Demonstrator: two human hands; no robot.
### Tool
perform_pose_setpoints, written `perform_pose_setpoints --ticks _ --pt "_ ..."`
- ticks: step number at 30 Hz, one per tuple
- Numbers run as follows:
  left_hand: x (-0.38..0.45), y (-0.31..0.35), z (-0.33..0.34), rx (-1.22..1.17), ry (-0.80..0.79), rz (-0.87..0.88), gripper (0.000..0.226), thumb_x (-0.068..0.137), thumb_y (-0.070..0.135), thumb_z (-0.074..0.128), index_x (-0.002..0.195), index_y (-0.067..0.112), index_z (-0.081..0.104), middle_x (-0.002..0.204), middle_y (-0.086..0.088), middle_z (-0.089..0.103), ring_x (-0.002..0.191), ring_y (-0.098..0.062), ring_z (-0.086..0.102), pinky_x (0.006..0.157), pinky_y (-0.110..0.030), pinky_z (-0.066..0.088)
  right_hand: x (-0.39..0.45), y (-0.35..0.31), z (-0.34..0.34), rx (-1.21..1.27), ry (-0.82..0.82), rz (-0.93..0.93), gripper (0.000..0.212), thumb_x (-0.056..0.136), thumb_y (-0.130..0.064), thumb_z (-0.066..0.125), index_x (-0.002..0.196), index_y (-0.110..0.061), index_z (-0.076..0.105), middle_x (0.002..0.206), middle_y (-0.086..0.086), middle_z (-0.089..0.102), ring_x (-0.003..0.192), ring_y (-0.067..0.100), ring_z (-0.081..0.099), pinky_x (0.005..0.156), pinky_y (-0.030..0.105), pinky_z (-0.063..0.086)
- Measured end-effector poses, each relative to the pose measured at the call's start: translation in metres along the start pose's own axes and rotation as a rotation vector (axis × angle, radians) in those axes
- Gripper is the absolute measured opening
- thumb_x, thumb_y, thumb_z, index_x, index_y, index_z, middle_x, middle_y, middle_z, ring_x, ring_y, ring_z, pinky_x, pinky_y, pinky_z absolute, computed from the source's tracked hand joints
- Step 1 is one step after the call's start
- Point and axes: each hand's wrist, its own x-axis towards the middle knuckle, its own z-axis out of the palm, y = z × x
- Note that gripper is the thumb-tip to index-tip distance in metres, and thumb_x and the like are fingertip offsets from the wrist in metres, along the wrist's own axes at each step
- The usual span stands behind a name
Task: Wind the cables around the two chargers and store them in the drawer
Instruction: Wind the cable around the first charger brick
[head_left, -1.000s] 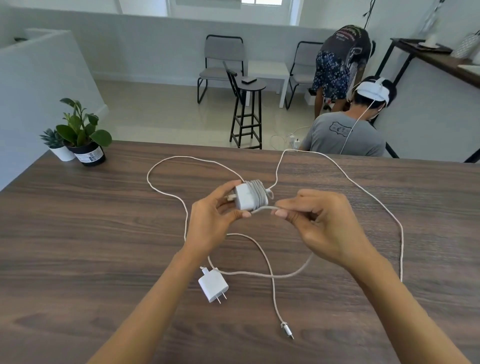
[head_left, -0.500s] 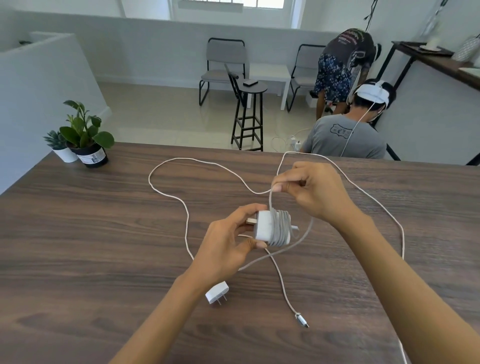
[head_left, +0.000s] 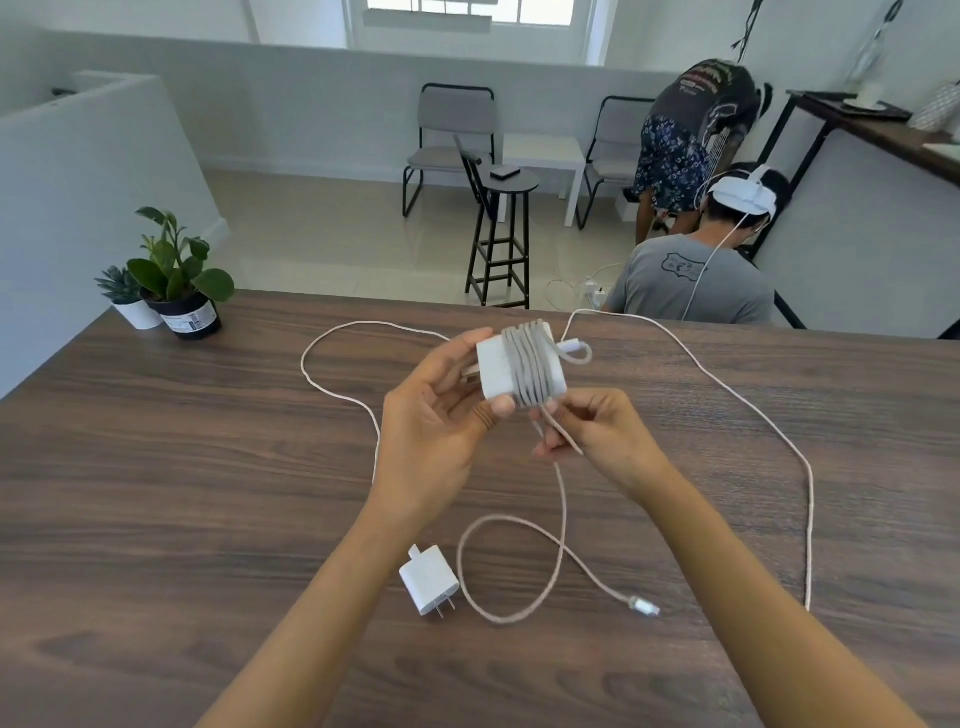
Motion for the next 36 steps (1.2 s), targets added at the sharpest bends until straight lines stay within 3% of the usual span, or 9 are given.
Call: perform_pose_setpoints --ticks 5,10,13,17,20,24,28,33,36 --pt "0.019 -0.003 -0.002 0.011 0.153 0.01 0.044 0.08 -0.009 0.064 0.119 0.01 0.054 0.109 0.001 0.066 0.097 0.0 0.065 0.082 -0.016 0.049 -0.006 0.004 0.011 0.087 -0.02 0.097 0.024 0.096 -0.012 0.051 0.076 -0.009 0.063 0.049 -0.001 0.055 0.043 0.009 0.059 0.043 0.018 0.048" --pt "0.035 -0.002 -0.008 0.049 0.221 0.044 0.044 0.081 -0.01 0.065 0.12 0.009 0.054 0.107 0.001 0.066 0.093 0.002 0.066 0.08 -0.015 0.05 -0.008 0.004 0.003 -0.04 0.101 0.077 0.029 0.095 -0.007 0.052 0.069 -0.012 0.063 0.047 0.002 0.053 0.039 0.008 0.055 0.042 0.017 0.045" --pt "0.036 -0.008 -0.009 0.078 0.243 0.025 0.046 0.08 -0.006 0.067 0.121 0.009 0.054 0.108 -0.001 0.066 0.095 -0.001 0.066 0.086 -0.019 0.051 -0.008 0.002 -0.004 -0.346 0.218 -0.015 0.024 0.091 -0.01 0.06 0.069 -0.015 0.069 0.044 -0.007 0.054 0.042 0.007 0.051 0.048 0.017 0.042" --pt "0.041 -0.02 -0.008 0.138 0.305 -0.003 0.045 0.079 -0.001 0.071 0.119 0.012 0.055 0.108 0.002 0.067 0.097 -0.001 0.066 0.085 -0.016 0.05 -0.022 -0.006 0.01 -0.856 0.198 -0.315 0.009 0.083 -0.012 0.068 0.081 -0.018 0.074 0.063 0.003 0.07 0.063 0.025 0.063 0.059 0.028 0.046" --pt "0.041 -0.03 -0.005 0.224 0.333 -0.016 0.048 0.077 0.0 0.073 0.121 0.01 0.056 0.109 -0.002 0.068 0.1 -0.006 0.066 0.088 -0.02 0.052 -0.035 -0.01 0.025 -0.994 0.126 -0.434 0.005 0.083 -0.011 0.067 0.084 -0.015 0.071 0.067 0.006 0.068 0.063 0.034 0.064 0.053 0.036 0.049" --pt "0.041 -0.041 -0.007 0.32 0.387 -0.019 0.05 0.077 0.005 0.074 0.119 0.025 0.056 0.101 0.013 0.066 0.097 0.004 0.064 0.087 -0.015 0.05 -0.045 -0.016 0.029 -1.052 0.153 -0.49 0.009 0.078 -0.005 0.072 0.081 -0.013 0.069 0.062 0.004 0.063 0.051 0.033 0.058 0.042 0.032 0.041" --pt "0.038 -0.05 -0.009 0.398 0.359 -0.036 0.053 0.076 0.007 0.076 0.123 0.022 0.056 0.098 0.015 0.064 0.088 0.017 0.06 0.079 -0.002 0.045 -0.055 -0.022 0.028 -1.047 0.139 -0.535 0.01 0.076 -0.005 0.073 0.08 -0.013 0.071 0.06 0.002 0.062 0.049 0.03 0.058 0.038 0.03 0.043" --pt "0.028 -0.053 -0.012 0.469 0.217 -0.056 0.058 0.075 0.007 0.076 0.126 0.02 0.055 0.112 -0.002 0.068 0.101 -0.009 0.065 0.093 -0.027 0.051 -0.055 -0.03 0.015 -0.971 0.195 -0.533 0.014 0.08 -0.004 0.064 0.087 -0.015 0.072 0.067 0.004 0.062 0.059 0.03 0.061 0.046 0.04 0.05" --pt "0.017 -0.053 -0.011 0.566 0.111 -0.015 0.059 0.073 0.007 0.078 0.125 0.023 0.056 0.109 0.004 0.069 0.101 -0.007 0.065 0.093 -0.026 0.051 -0.048 -0.041 0.006 -0.977 0.247 -0.572 0.028 0.07 0.011 0.069 0.084 -0.014 0.073 0.07 0.004 0.066 0.059 0.029 0.063 0.048 0.037 0.052"
